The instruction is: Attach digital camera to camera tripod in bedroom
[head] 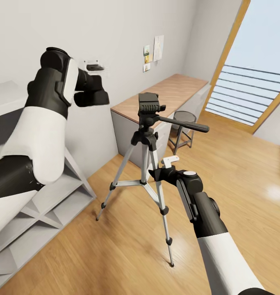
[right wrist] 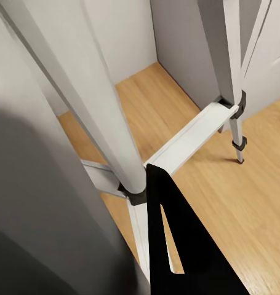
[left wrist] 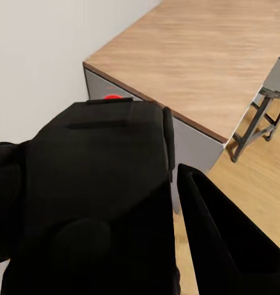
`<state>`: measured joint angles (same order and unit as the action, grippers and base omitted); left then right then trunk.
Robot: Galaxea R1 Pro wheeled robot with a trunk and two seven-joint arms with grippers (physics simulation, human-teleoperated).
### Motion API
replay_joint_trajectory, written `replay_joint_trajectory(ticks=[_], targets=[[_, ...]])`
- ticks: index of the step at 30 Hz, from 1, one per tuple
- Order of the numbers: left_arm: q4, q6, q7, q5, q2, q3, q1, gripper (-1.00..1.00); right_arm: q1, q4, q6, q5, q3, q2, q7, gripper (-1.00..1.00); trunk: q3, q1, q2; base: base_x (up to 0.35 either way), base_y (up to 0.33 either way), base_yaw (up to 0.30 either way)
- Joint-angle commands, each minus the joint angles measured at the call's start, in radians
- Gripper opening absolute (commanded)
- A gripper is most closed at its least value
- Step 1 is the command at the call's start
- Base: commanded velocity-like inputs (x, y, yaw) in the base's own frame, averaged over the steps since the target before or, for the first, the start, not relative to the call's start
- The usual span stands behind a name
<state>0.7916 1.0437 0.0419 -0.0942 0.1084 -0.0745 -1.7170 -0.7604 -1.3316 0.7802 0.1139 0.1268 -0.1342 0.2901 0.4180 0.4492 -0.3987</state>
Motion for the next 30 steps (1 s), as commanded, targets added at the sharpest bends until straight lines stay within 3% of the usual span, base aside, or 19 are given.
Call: replay_joint_trajectory(ticks=[1,7,10,16,21,23,25,26,28,30], targets=[[0.022,0.004,0.012,-0.015,0.002,-0.007,-0.001,-1.00,0.000,0.056,-0.004,0.067,-0.002,0.000,0.006,-1.00,0.002,0.001,-0.001,0.000,0.000,0.000],[0.161,-0.001,0.111,-0.026,-0.016,0.000,-0.001,-1.00,0.000,0.055,-0.004,0.067,-0.001,0.001,0.007,-1.00,0.002,0.001,-0.001,0.000,0.000,0.000],[0.211,-0.001,0.217,-0.021,-0.037,-0.001,-0.001,-1.00,0.000,0.054,-0.004,0.067,-0.001,0.001,0.007,-1.00,0.002,0.001,-0.001,0.000,0.000,0.000],[0.282,-0.006,0.518,-0.010,-0.056,-0.001,-0.001,-1.00,0.000,0.051,-0.003,0.067,-0.001,0.001,0.009,-1.00,0.002,0.001,-0.001,0.000,0.000,0.000],[0.282,-0.008,0.562,0.003,-0.060,-0.002,0.001,-1.00,0.000,0.050,-0.003,0.067,-0.001,0.001,0.009,-1.00,0.002,0.001,-0.001,0.000,0.000,0.000],[0.284,-0.011,0.684,0.036,-0.091,-0.003,0.004,-1.00,0.000,0.049,-0.003,0.067,-0.001,0.001,0.009,-1.00,0.002,0.001,-0.001,0.000,0.000,0.000],[0.282,-0.016,0.744,0.046,-0.104,-0.003,0.004,-1.00,0.000,0.049,-0.004,0.067,-0.001,0.001,0.009,-1.00,0.002,0.001,-0.001,0.000,0.000,0.000],[0.282,-0.035,0.807,0.053,-0.113,-0.001,0.005,-1.00,0.000,0.049,-0.004,0.067,-0.001,0.001,0.009,-1.00,0.002,0.001,-0.001,0.000,0.000,0.000],[0.282,-0.072,0.870,0.058,-0.120,0.000,0.005,-1.00,0.000,0.049,-0.004,0.067,-0.001,0.001,0.009,-1.00,0.002,0.001,-0.001,0.000,0.000,0.000],[0.280,-0.162,0.968,0.062,-0.126,0.002,0.005,-1.00,0.000,0.049,-0.004,0.067,-0.001,0.001,0.008,-1.00,0.002,0.001,-0.001,0.000,0.000,0.000]])
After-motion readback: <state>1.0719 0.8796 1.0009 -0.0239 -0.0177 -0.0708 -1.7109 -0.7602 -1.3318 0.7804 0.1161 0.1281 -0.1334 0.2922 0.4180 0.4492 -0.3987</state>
